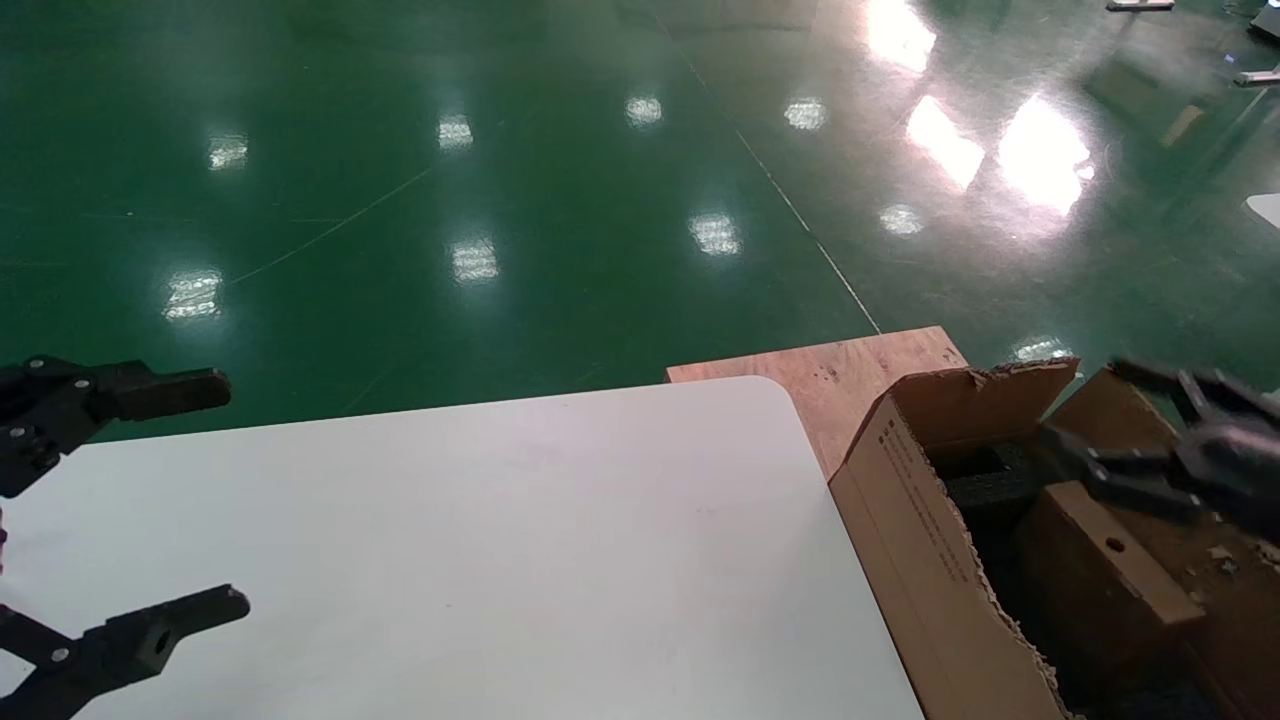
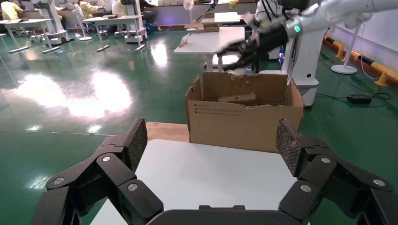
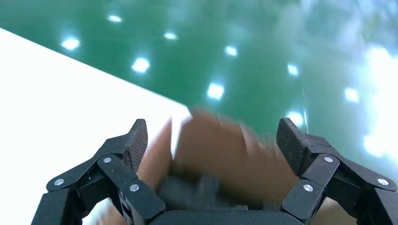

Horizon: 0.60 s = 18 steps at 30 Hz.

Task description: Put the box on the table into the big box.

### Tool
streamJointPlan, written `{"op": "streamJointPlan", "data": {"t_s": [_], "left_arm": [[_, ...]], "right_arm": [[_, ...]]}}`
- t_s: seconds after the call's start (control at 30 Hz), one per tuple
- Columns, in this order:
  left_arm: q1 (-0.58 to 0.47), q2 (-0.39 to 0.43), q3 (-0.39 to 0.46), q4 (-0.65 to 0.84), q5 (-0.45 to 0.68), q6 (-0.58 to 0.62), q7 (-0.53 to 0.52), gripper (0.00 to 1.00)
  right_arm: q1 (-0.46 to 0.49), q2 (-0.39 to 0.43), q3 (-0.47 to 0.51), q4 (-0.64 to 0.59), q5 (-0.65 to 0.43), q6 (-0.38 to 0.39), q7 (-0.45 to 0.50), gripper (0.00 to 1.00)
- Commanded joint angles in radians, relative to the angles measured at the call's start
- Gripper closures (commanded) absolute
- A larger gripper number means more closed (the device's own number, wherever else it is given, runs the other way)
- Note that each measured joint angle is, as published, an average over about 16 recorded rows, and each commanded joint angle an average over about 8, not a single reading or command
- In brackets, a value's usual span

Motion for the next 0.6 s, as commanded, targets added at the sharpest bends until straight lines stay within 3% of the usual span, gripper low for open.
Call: {"op": "streamJointPlan", "data": {"t_s": [0.03, 0.3, 0.6], "left_arm": [[0.000, 0.000, 0.000, 0.000, 0.000, 0.000, 0.000, 0.00], [0.000, 0.000, 0.000, 0.000, 0.000, 0.000, 0.000, 0.00], [0.000, 0.000, 0.000, 0.000, 0.000, 0.000, 0.000, 0.00]], "right_arm": [[-0.016, -0.025, 0.040, 0.054, -0.009, 0.010, -0.006, 0.00], [-0.058, -0.098, 0.178, 0.274, -0.121, 0.113, 0.061, 0.00], [-0.062, -0.218, 0.207, 0.311, -0.143, 0.107, 0.102, 0.00]]}}
